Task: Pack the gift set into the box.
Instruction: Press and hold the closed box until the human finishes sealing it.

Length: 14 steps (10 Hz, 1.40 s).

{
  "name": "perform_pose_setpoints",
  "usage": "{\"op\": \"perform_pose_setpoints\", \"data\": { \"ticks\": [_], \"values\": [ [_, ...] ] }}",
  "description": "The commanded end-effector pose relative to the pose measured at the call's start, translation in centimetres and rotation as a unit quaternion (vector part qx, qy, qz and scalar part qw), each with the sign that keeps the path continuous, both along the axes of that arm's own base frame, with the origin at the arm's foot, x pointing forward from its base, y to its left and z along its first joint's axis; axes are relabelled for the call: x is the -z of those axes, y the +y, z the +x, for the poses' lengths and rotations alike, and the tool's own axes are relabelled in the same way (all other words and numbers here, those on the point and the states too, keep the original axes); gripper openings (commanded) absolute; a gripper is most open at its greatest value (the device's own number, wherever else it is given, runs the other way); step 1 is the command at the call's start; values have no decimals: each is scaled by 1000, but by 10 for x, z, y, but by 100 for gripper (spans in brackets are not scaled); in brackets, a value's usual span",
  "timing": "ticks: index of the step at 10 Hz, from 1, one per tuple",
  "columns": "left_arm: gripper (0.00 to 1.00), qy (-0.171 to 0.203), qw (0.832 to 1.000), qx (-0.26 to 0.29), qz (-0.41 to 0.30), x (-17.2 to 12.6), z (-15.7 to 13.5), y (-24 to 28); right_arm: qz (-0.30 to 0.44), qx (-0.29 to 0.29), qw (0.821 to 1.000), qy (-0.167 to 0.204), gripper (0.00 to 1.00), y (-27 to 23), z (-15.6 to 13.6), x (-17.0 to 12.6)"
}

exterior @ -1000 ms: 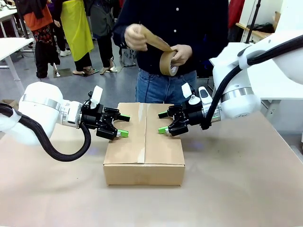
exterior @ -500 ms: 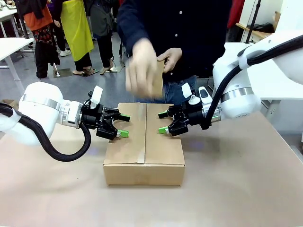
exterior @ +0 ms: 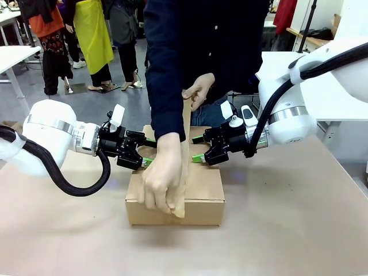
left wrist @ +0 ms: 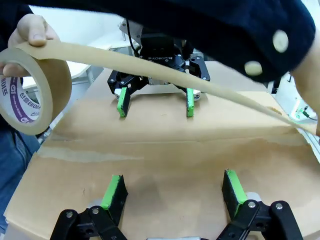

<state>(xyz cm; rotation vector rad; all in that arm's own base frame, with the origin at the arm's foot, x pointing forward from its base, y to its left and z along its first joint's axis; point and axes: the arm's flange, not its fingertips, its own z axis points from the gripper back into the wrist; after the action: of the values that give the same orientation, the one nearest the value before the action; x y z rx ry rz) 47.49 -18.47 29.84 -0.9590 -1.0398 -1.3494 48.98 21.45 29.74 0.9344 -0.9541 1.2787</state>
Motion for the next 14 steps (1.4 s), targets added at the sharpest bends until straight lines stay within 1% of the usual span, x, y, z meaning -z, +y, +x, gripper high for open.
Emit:
{"op": "perform_pose_setpoints", "data": {
  "ticks": [1,14],
  "values": [
    [100,-6,1000,8,4,2,-2,1,2,9,1000,6,100,0,-2,4],
    [100,-6,1000,8,4,2,-2,1,2,9,1000,6,100,0,-2,4]
  ]
}}
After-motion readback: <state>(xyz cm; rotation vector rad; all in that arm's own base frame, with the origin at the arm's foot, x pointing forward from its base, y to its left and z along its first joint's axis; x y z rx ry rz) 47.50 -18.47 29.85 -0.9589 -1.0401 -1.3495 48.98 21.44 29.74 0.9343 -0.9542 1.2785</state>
